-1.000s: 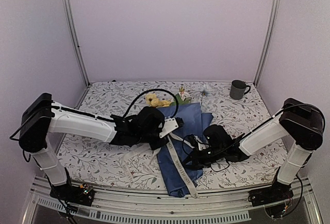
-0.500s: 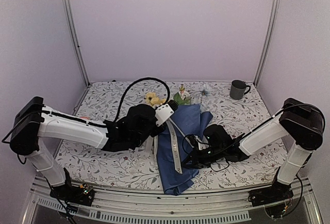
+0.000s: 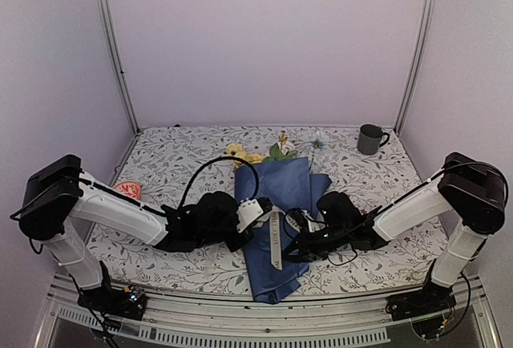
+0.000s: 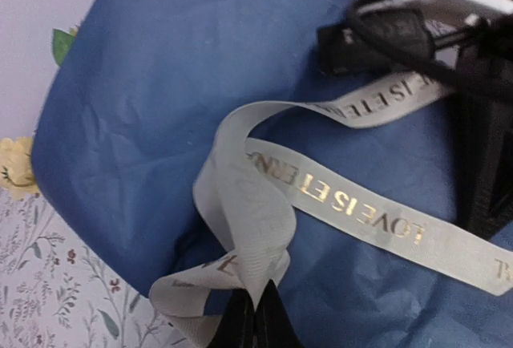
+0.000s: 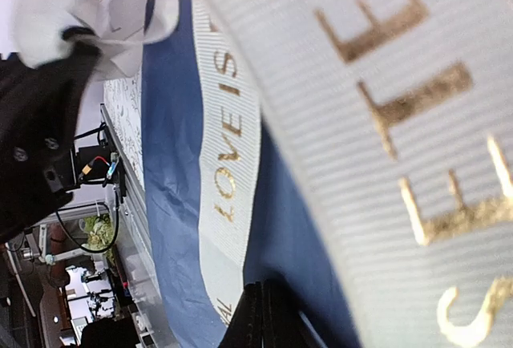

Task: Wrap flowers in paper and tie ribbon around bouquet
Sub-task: Cross the ribbon over the folded bouquet.

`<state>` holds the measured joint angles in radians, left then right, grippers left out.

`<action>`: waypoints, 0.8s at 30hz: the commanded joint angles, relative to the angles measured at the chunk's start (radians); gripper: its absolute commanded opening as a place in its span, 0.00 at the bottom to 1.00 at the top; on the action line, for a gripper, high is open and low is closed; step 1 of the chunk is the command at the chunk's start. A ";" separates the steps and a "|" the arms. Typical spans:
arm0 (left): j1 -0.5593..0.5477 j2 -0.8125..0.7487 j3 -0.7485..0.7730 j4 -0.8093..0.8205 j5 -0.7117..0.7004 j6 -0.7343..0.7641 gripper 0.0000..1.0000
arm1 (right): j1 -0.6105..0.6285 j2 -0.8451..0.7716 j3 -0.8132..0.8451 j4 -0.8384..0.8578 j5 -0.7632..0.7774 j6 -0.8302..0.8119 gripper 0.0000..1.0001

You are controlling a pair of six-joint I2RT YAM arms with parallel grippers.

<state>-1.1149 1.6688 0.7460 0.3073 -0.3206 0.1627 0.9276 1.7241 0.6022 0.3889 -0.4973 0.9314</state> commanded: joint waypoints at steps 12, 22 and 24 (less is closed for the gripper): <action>0.000 0.181 0.013 0.027 0.322 -0.062 0.00 | -0.066 -0.176 0.028 -0.019 -0.271 -0.088 0.06; 0.026 0.209 0.002 0.050 0.427 -0.026 0.00 | -0.228 -0.181 0.310 -0.155 -0.351 -0.049 0.09; 0.027 0.213 0.008 0.045 0.433 -0.025 0.00 | -0.226 -0.068 0.494 -0.328 -0.316 -0.137 0.08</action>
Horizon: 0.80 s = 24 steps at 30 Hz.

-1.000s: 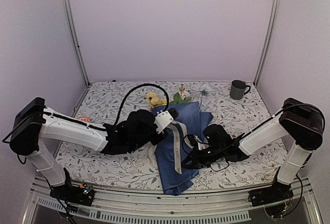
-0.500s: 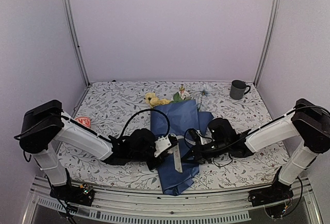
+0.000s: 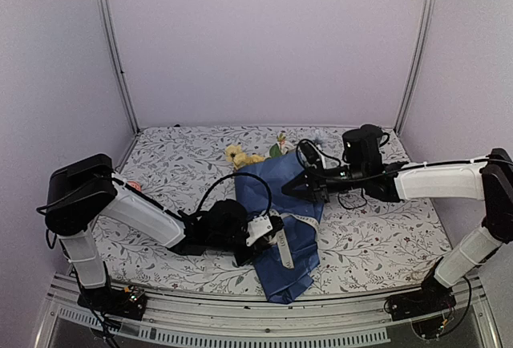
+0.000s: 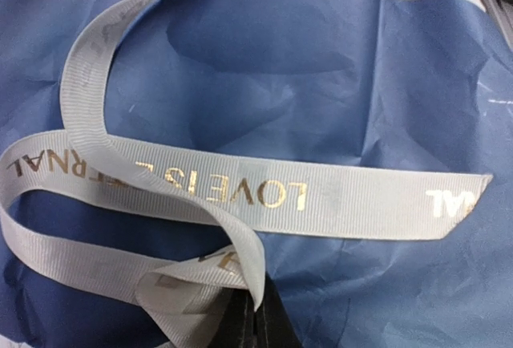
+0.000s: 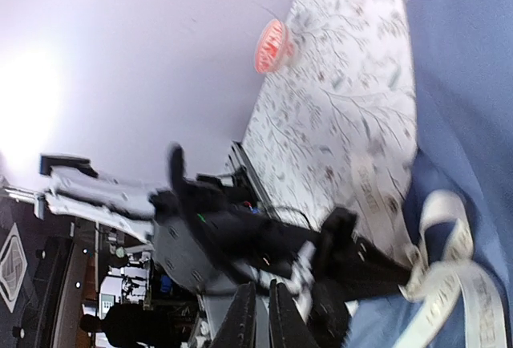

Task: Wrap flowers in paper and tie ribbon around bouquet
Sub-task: Cross the ribbon over the folded bouquet, then tie the ribbon around the folded bouquet.

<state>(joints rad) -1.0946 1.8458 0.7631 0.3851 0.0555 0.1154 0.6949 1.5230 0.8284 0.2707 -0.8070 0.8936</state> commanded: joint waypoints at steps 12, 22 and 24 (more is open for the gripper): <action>0.052 -0.012 -0.009 -0.008 0.083 0.012 0.00 | -0.069 0.515 0.584 -0.680 0.084 -0.588 0.12; 0.096 -0.043 -0.010 0.015 0.116 0.013 0.00 | -0.069 0.553 0.535 -0.628 -0.020 -0.784 0.23; 0.098 -0.043 -0.010 0.009 0.121 0.017 0.00 | -0.069 0.551 0.526 -0.603 -0.051 -0.804 0.27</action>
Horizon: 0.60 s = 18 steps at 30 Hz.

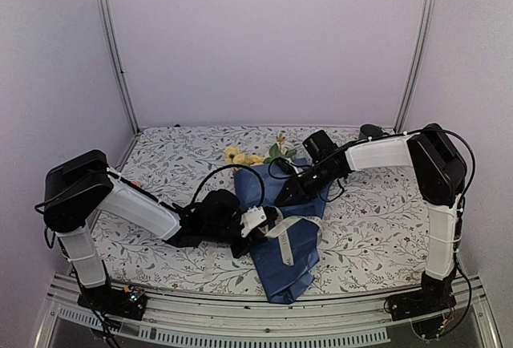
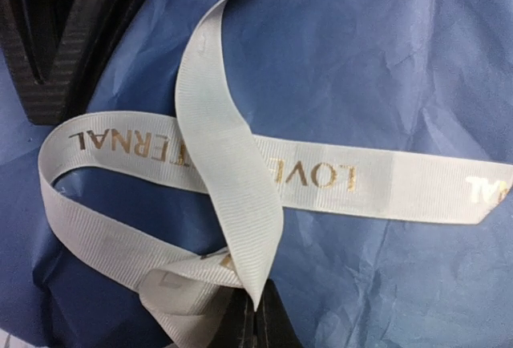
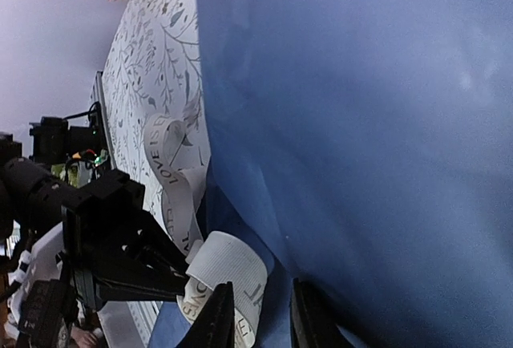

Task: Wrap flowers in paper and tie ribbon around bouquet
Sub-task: Tie the ribbon around the folded bouquet.

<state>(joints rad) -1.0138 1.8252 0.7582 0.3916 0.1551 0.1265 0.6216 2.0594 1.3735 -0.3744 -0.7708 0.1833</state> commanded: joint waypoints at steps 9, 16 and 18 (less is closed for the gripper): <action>0.021 -0.003 0.031 -0.033 0.016 0.007 0.00 | 0.003 -0.005 -0.074 0.127 -0.202 -0.139 0.46; 0.033 -0.005 0.055 -0.037 0.003 0.000 0.00 | 0.004 -0.021 -0.141 0.205 -0.213 -0.142 0.48; 0.034 -0.002 0.060 -0.042 0.006 0.004 0.00 | 0.003 -0.008 -0.147 0.229 -0.182 -0.120 0.43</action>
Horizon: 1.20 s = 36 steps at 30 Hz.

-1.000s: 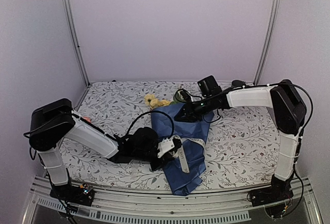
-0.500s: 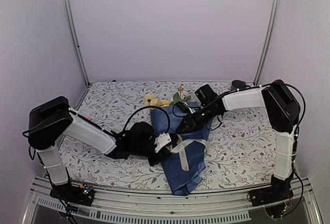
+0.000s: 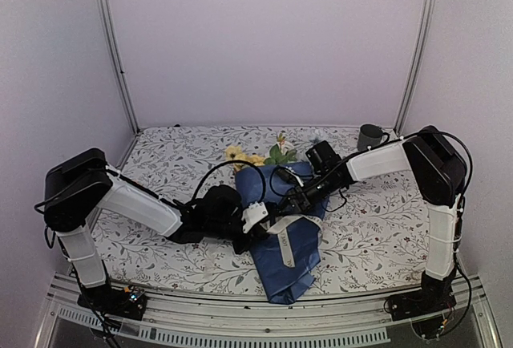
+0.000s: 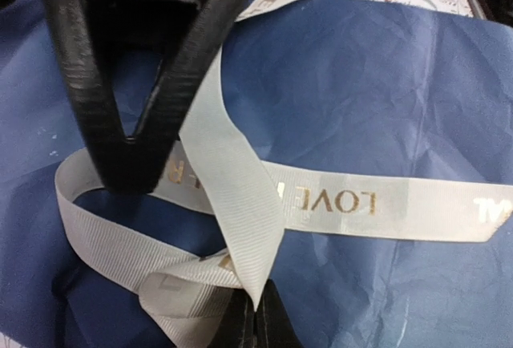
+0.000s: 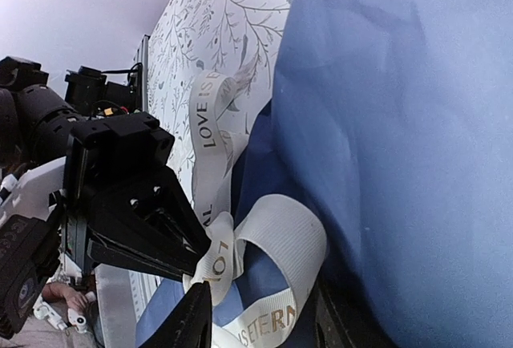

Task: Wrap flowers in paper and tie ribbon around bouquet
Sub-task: Tie the ribbon around the folded bouquet.

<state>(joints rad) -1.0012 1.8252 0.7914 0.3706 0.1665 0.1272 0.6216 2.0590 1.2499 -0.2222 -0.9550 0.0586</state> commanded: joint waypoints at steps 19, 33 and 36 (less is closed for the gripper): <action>0.038 -0.137 0.082 -0.170 0.057 0.008 0.75 | -0.035 0.016 -0.050 0.219 0.119 0.193 0.00; 0.243 -0.288 -0.016 -0.552 -0.210 -0.280 0.77 | -0.043 0.015 -0.080 0.239 0.106 0.205 0.00; 0.249 -0.217 0.005 -0.547 -0.155 -0.278 0.64 | -0.043 0.014 -0.081 0.239 0.100 0.204 0.00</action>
<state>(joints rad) -0.7586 1.5337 0.7963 -0.0967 0.0017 -0.1093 0.5831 2.0663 1.1824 0.0002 -0.8471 0.2619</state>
